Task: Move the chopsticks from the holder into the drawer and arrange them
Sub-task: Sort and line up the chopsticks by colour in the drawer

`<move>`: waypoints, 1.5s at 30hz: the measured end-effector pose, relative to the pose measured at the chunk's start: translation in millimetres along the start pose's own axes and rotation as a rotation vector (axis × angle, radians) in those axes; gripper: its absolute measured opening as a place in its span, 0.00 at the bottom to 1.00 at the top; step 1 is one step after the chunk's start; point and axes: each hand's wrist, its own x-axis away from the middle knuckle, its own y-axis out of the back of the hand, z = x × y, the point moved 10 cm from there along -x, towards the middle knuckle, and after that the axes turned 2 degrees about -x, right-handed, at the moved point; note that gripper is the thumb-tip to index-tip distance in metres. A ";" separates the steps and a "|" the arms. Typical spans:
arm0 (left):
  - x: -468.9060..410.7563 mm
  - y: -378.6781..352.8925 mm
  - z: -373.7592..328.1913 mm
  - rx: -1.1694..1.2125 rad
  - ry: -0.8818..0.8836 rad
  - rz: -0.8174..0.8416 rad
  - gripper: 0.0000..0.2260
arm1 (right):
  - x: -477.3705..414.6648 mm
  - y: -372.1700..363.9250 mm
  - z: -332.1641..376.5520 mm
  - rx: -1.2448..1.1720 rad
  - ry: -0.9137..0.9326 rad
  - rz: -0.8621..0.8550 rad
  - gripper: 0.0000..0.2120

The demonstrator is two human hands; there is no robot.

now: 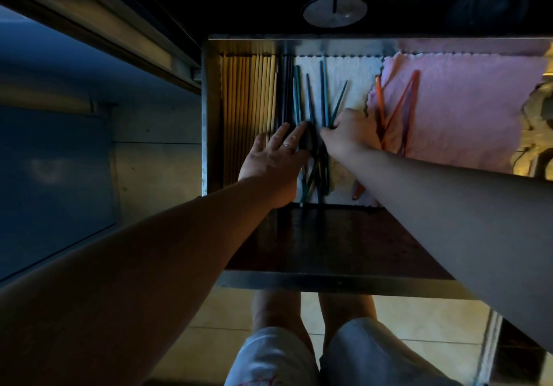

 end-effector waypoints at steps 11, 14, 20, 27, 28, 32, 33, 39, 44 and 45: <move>3.5 -3.1 6.8 -0.021 0.045 -0.020 0.34 | 0.4 3.6 -1.7 -0.101 0.043 -0.025 0.09; 3.8 -5.0 10.2 -0.030 0.041 -0.010 0.34 | -0.5 6.1 -0.3 -0.150 0.053 -0.054 0.09; 2.8 -7.0 8.3 0.024 0.081 -0.004 0.34 | 0.1 10.9 3.2 -0.223 0.099 -0.073 0.09; 3.8 -7.0 12.6 0.027 0.096 -0.010 0.36 | 1.0 10.8 1.0 -0.240 0.077 -0.060 0.07; 4.0 -7.4 12.7 0.021 0.096 -0.006 0.36 | 2.8 11.6 1.5 -0.217 0.090 -0.066 0.06; 3.8 -11.6 11.6 -0.002 0.073 0.016 0.37 | 13.8 12.5 9.1 -0.151 0.189 -0.072 0.06; 3.5 -12.7 12.0 0.000 0.071 0.024 0.37 | 15.6 11.4 9.9 -0.113 0.200 -0.066 0.06; 1.5 -17.0 11.2 0.070 0.068 0.075 0.38 | 10.0 2.2 6.5 0.080 0.109 0.013 0.12; 1.9 -14.8 11.4 0.095 0.057 0.096 0.38 | 5.1 2.3 -3.3 -0.081 0.033 0.071 0.11; 2.0 -14.4 11.1 0.091 0.055 0.102 0.37 | 5.5 1.1 -4.9 -0.122 0.039 0.074 0.10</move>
